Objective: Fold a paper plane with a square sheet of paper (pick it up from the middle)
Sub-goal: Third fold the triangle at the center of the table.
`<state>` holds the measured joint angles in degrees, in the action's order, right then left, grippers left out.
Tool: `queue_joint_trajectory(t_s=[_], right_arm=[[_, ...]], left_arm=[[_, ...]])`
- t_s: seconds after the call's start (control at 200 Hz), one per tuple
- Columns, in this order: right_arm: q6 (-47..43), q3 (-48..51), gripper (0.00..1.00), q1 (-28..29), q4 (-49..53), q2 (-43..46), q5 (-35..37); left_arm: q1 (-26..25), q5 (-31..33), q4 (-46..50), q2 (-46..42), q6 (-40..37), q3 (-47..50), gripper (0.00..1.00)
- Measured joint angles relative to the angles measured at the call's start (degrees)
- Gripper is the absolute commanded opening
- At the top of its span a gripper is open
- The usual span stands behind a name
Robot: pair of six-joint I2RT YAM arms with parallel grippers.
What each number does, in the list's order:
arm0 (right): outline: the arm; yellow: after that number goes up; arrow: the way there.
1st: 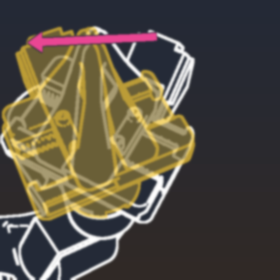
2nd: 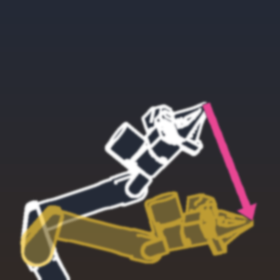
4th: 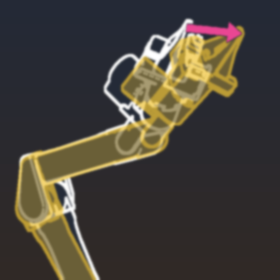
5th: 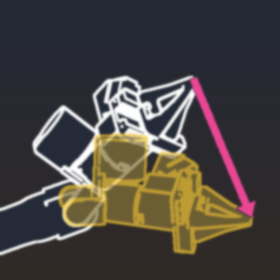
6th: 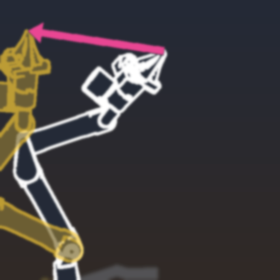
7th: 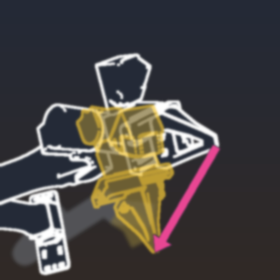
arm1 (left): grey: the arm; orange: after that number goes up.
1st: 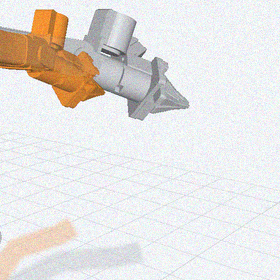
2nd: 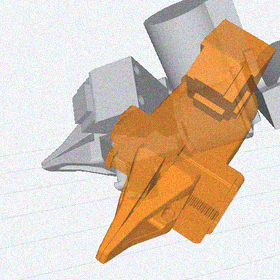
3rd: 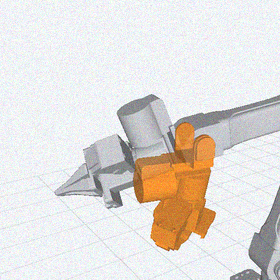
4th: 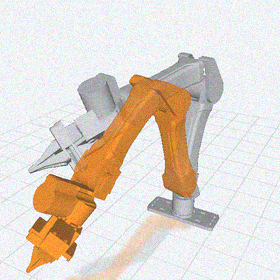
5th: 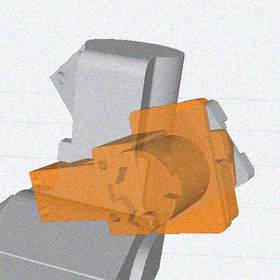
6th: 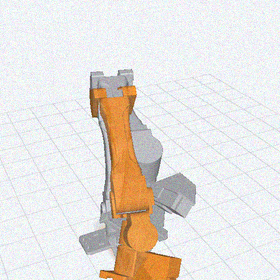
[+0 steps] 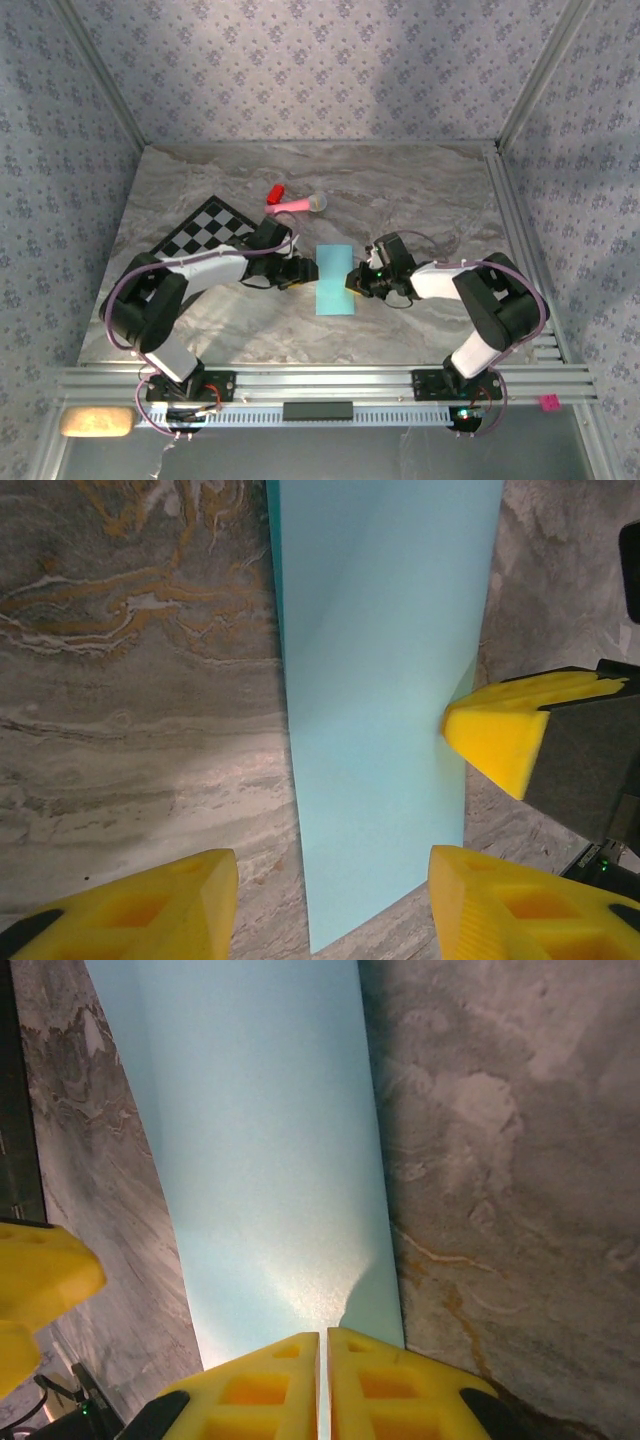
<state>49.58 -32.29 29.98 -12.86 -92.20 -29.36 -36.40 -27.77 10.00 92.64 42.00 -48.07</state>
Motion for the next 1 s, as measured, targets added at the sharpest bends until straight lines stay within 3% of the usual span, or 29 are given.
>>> queue_joint_trajectory(t_s=[0.355, 0.999], right_arm=[[1.3, 1.4, 0.12, -0.4, -3.1, 0.0, -1.0], [2.1, 2.0, 0.12, -0.5, -4.2, 0.0, -1.0]], left_arm=[[-0.5, -1.6, -1.9, 4.7, 1.5, -2.4, 0.43], [-1.2, -2.7, -2.7, 8.5, 2.4, -3.2, 0.37]])
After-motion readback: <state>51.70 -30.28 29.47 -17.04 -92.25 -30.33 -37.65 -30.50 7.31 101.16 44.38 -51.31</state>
